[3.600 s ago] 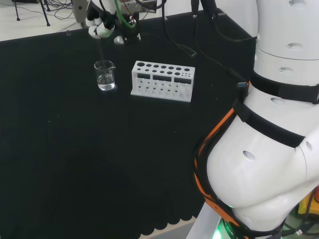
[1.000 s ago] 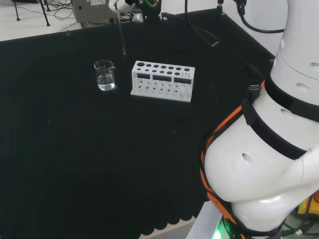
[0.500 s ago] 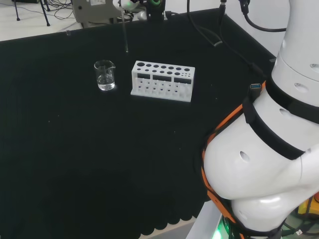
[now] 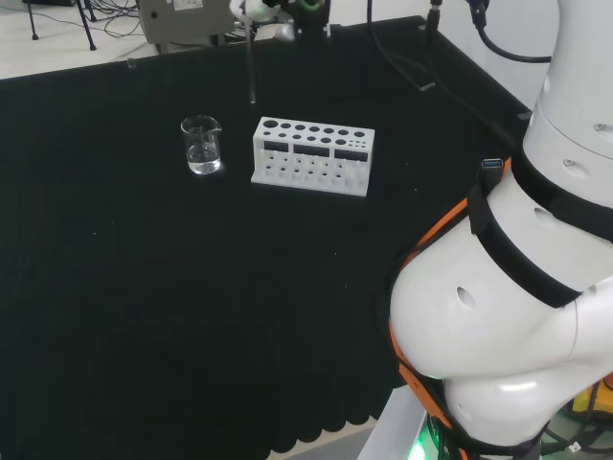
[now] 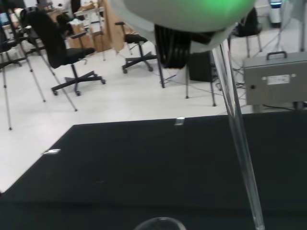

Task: Put the glass rod back on the white test tube rack.

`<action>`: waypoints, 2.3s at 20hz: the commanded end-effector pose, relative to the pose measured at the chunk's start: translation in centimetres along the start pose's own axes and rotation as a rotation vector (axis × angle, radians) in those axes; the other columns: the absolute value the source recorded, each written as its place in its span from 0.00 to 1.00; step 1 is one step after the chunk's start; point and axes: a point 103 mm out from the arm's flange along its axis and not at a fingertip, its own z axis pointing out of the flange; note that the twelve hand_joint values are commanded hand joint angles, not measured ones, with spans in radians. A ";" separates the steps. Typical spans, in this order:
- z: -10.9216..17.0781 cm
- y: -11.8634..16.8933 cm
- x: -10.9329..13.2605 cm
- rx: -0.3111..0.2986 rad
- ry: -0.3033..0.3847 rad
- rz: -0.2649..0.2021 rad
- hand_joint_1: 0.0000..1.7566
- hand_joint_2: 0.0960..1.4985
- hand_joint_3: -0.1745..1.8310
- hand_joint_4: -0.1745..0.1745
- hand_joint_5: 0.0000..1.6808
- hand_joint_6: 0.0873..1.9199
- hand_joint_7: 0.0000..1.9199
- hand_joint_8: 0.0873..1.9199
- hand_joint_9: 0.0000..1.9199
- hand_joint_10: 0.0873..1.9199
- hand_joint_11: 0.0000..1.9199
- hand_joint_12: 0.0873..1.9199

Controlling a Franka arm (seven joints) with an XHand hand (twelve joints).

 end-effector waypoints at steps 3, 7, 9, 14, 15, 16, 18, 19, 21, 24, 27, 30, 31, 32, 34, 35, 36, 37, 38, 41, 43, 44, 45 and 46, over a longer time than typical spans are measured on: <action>-2.2 -1.7 -6.6 -0.020 -0.024 0.113 0.75 0.37 0.47 0.00 0.73 0.23 0.66 0.49 0.84 0.38 0.85 0.39; -2.6 -1.7 -6.7 -0.023 -0.029 0.117 0.75 0.37 0.47 0.00 0.73 0.23 0.66 0.49 0.84 0.38 0.85 0.39; -3.2 -1.4 -6.7 -0.030 -0.033 0.117 0.75 0.37 0.47 0.00 0.73 0.23 0.66 0.49 0.84 0.38 0.85 0.39; -4.2 -1.1 -6.7 -0.046 -0.036 0.122 0.75 0.37 0.47 0.00 0.73 0.23 0.66 0.49 0.84 0.37 0.85 0.39; -4.6 -1.0 -6.7 -0.048 -0.039 0.123 0.75 0.37 0.47 0.00 0.73 0.23 0.66 0.49 0.84 0.37 0.85 0.39; -4.9 -0.9 -6.7 -0.051 -0.040 0.124 0.75 0.37 0.47 0.00 0.73 0.23 0.66 0.49 0.84 0.37 0.85 0.39; -5.1 -1.0 -6.8 -0.052 -0.042 0.126 0.75 0.37 0.47 0.00 0.73 0.23 0.66 0.49 0.84 0.37 0.85 0.39; -5.2 -1.1 -6.9 -0.051 -0.044 0.128 0.75 0.37 0.47 0.00 0.73 0.23 0.66 0.49 0.84 0.37 0.85 0.39; -5.3 -1.4 -7.2 -0.053 -0.048 0.133 0.75 0.37 0.47 0.00 0.73 0.23 0.66 0.49 0.84 0.37 0.85 0.39; -5.6 -1.8 -7.5 -0.056 -0.047 0.142 0.75 0.37 0.47 0.00 0.73 0.23 0.66 0.49 0.84 0.37 0.85 0.39; -6.0 -2.7 -7.7 -0.063 -0.054 0.147 0.75 0.37 0.47 0.00 0.73 0.23 0.66 0.49 0.84 0.37 0.85 0.39; -6.7 -3.4 -8.0 -0.079 -0.047 0.146 0.75 0.37 0.47 0.00 0.73 0.23 0.66 0.49 0.84 0.37 0.85 0.39; -7.0 -4.0 -8.2 -0.087 -0.048 0.146 0.75 0.37 0.47 0.00 0.73 0.23 0.66 0.49 0.84 0.37 0.85 0.39; -7.3 -4.4 -8.4 -0.089 -0.049 0.150 0.75 0.37 0.47 0.00 0.73 0.23 0.66 0.49 0.84 0.37 0.85 0.39; -7.6 -5.3 -8.6 -0.089 -0.048 0.155 0.75 0.37 0.47 0.00 0.74 0.23 0.66 0.49 0.84 0.37 0.85 0.39; -7.6 -5.6 -8.7 -0.089 -0.047 0.157 0.75 0.37 0.47 0.00 0.74 0.23 0.66 0.49 0.84 0.37 0.85 0.39; -7.6 -5.8 -8.7 -0.089 -0.049 0.158 0.75 0.37 0.47 0.00 0.74 0.23 0.66 0.49 0.84 0.37 0.85 0.39; -7.5 -6.1 -8.7 -0.088 -0.048 0.160 0.75 0.37 0.47 0.00 0.74 0.23 0.66 0.49 0.84 0.37 0.85 0.39; -7.4 -6.4 -8.6 -0.090 -0.049 0.162 0.75 0.37 0.47 0.00 0.74 0.23 0.66 0.49 0.84 0.37 0.85 0.39; -7.0 -6.5 -8.8 -0.078 -0.043 0.160 0.75 0.37 0.47 0.00 0.73 0.23 0.66 0.49 0.84 0.37 0.85 0.39; -6.5 -6.6 -8.8 -0.072 -0.044 0.159 0.75 0.37 0.47 0.00 0.73 0.23 0.66 0.49 0.84 0.37 0.85 0.39; -6.3 -6.6 -8.8 -0.068 -0.044 0.160 0.75 0.37 0.47 0.00 0.73 0.23 0.66 0.49 0.84 0.37 0.85 0.39; -6.1 -6.6 -8.8 -0.065 -0.043 0.159 0.75 0.37 0.47 0.00 0.73 0.23 0.66 0.49 0.84 0.37 0.85 0.39; -6.0 -6.5 -8.8 -0.062 -0.042 0.157 0.75 0.37 0.47 0.00 0.73 0.23 0.66 0.49 0.84 0.37 0.85 0.39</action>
